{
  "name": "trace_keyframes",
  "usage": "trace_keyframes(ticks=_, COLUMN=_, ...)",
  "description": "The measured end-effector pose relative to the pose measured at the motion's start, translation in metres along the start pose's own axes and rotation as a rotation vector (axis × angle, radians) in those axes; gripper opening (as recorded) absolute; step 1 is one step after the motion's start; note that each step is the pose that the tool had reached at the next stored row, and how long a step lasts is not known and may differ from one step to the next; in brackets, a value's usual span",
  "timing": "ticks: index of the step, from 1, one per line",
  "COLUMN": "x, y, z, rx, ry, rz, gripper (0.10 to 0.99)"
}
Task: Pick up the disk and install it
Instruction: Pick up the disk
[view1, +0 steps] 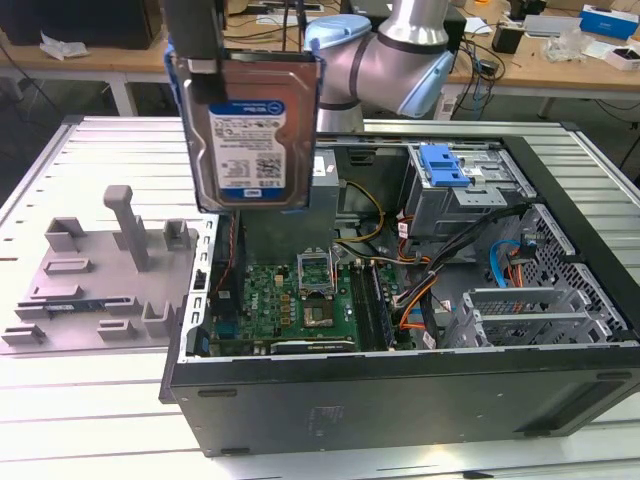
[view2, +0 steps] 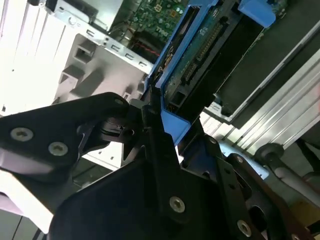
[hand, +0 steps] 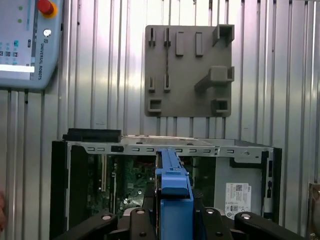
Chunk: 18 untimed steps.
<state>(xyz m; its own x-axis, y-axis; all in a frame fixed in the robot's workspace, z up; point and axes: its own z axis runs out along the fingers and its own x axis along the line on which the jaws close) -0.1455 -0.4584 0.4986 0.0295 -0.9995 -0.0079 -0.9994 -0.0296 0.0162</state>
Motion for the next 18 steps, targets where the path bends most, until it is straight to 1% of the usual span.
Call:
trace_keyframes(ticks=2, x=0.0061, y=-0.0086, z=-0.0002, rx=0.0, ry=0.0, rz=0.0, gripper=0.369)
trace_keyframes(ticks=4, x=0.0143, y=-0.0204, z=-0.0005, rx=0.0, ry=0.0001, rz=0.0, gripper=0.369)
trace_keyframes(ticks=5, x=0.0192, y=-0.0275, z=-0.0006, rx=0.0, ry=0.0, rz=0.0, gripper=0.369)
trace_keyframes(ticks=7, x=0.025, y=-0.036, z=-0.0008, rx=0.0, ry=0.0, rz=0.0, gripper=0.369)
trace_keyframes(ticks=9, x=0.0325, y=-0.0486, z=-0.001, rx=0.0, ry=0.0, rz=0.0, gripper=0.369)
trace_keyframes(ticks=11, x=0.0367, y=-0.0562, z=-0.0012, rx=0.0, ry=0.0001, rz=0.0, gripper=0.369)
trace_keyframes(ticks=14, x=0.0451, y=-0.0717, z=-0.0014, rx=0.0, ry=-0.0001, rz=0.0, gripper=0.369)
trace_keyframes(ticks=15, x=0.047, y=-0.0753, z=-0.0014, rx=0.0, ry=-0.0001, rz=0.0, gripper=0.369)
trace_keyframes(ticks=16, x=0.0501, y=-0.082, z=-0.0016, rx=0.0, ry=0.0, rz=0.0, gripper=0.369)
trace_keyframes(ticks=18, x=0.0543, y=-0.091, z=-0.0017, rx=0.0, ry=0.0, rz=0.0, gripper=0.369)
